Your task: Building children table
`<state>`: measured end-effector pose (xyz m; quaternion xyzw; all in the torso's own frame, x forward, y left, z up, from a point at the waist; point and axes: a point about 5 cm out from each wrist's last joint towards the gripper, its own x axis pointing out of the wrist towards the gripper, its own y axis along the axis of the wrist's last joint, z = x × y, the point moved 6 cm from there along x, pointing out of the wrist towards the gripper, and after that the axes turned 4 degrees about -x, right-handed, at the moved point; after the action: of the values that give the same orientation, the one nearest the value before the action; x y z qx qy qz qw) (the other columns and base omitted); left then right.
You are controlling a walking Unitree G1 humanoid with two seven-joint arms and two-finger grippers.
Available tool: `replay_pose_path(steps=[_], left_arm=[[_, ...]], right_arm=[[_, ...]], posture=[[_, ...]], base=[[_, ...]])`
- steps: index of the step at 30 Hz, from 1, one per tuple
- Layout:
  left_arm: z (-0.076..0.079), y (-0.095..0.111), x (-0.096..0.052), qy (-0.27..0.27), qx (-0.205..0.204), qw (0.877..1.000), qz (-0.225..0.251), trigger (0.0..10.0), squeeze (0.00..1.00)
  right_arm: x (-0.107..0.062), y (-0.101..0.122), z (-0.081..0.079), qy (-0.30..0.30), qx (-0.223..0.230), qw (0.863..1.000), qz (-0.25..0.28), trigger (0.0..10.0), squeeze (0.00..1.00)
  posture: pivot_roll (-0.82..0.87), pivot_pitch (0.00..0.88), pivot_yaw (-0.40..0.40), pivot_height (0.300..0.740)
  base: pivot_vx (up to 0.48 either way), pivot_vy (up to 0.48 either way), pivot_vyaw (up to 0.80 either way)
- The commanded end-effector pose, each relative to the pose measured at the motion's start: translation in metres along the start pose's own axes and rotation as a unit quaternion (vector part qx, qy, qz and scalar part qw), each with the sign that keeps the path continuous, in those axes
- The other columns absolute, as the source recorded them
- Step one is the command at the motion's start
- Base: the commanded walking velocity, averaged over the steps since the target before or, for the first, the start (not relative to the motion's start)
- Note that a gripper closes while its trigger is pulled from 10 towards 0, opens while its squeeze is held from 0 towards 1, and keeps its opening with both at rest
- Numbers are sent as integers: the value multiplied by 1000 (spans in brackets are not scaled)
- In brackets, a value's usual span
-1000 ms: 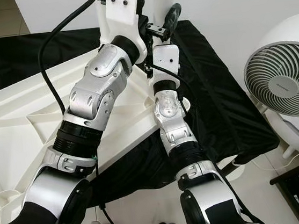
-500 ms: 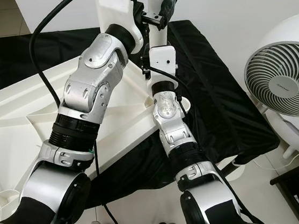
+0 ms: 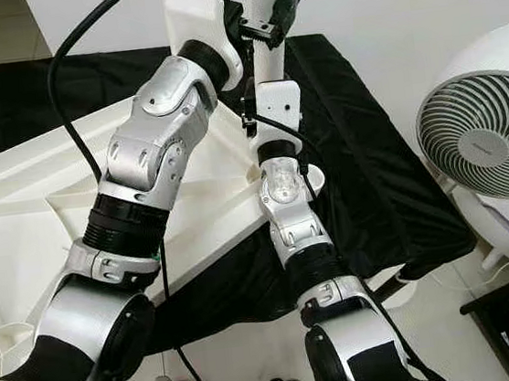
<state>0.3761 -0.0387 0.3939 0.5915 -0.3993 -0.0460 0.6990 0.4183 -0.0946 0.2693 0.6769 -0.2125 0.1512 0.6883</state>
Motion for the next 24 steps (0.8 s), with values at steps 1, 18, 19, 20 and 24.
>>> replay_pose_path(steps=[1,18,19,20,24], left_arm=[[-7,24,-4,-1,-15,999,43,10000,0],[11,22,-17,-52,-45,996,52,10000,0],[-3,17,-18,-22,-45,998,42,10000,0],[-12,14,-19,-3,-45,998,35,10000,0],[-23,7,-23,19,-45,999,20,10000,0]], right_arm=[[-1,-17,30,-61,27,997,-37,10000,0],[1,-10,31,-58,45,997,-25,10000,0],[0,-8,32,-55,50,997,-22,10000,0],[0,-6,32,-53,53,997,-20,10000,0],[-2,-7,32,-48,55,997,-23,10000,0]], posture=[[100,136,-70,740],[101,137,-73,740],[97,135,-71,740],[97,135,-71,740],[99,133,-69,740]], base=[[0,0,0],[0,0,0],[0,0,0],[0,0,0],[0,0,0]])
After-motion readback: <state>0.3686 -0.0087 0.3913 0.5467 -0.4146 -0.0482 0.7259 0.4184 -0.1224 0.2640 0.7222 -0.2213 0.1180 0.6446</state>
